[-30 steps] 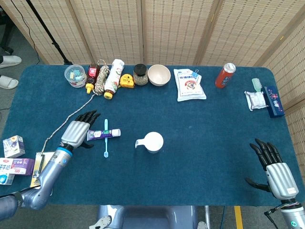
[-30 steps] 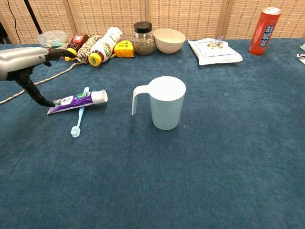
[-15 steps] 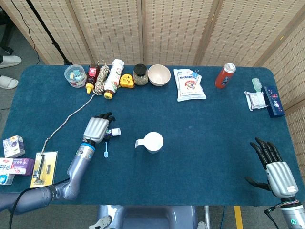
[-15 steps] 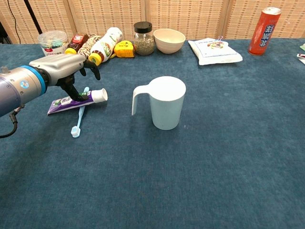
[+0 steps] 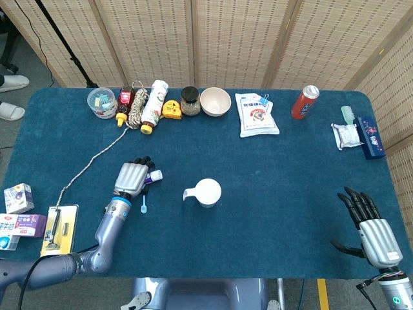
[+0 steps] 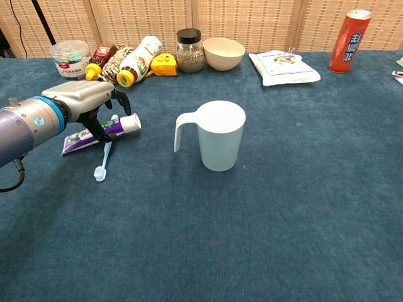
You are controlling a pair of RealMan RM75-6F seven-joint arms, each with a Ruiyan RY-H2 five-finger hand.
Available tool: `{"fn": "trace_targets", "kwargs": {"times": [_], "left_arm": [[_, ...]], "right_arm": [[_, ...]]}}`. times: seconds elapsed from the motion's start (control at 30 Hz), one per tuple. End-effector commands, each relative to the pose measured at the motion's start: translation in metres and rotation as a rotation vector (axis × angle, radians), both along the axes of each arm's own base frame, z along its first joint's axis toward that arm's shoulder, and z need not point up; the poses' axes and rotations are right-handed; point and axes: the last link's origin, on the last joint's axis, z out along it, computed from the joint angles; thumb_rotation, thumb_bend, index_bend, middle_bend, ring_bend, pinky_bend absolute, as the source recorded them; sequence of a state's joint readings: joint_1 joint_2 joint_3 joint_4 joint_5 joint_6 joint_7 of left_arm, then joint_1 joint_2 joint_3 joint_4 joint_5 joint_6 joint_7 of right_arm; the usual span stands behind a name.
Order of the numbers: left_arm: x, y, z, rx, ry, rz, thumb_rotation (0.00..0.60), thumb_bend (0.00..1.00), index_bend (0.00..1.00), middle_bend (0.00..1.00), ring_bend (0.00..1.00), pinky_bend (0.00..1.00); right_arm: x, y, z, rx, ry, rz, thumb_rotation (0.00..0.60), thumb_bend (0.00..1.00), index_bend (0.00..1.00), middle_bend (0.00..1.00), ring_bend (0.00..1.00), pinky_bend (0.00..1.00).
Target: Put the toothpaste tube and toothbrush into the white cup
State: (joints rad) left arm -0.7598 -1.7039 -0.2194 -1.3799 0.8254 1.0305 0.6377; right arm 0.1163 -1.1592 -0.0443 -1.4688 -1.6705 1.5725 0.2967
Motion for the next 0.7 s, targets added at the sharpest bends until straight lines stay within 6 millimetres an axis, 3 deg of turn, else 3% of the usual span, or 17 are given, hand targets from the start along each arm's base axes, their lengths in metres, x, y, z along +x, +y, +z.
{"fn": "trace_targets", "kwargs": {"times": [0.03, 0.33, 0.7], "left_arm": [[0.001, 0.000, -0.002, 0.003, 0.005, -0.001, 0.600, 0.30, 0.30, 0.20, 0.22, 0.37], [0.007, -0.004, -0.013, 0.020, 0.050, -0.012, 0.600, 0.30, 0.35, 0.23, 0.27, 0.40], [0.005, -0.003, -0.015, 0.068, 0.079, -0.006, 0.600, 0.35, 0.53, 0.39, 0.42, 0.52]], "right_arm": [[0.000, 0.000, 0.000, 0.003, -0.005, 0.000, 0.600, 0.07, 0.00, 0.00, 0.00, 0.00], [0.000, -0.001, 0.000, 0.007, -0.020, 0.000, 0.600, 0.07, 0.00, 0.00, 0.00, 0.00], [0.000, -0.002, -0.001, 0.016, -0.040, 0.001, 0.600, 0.07, 0.00, 0.00, 0.00, 0.02]]}}
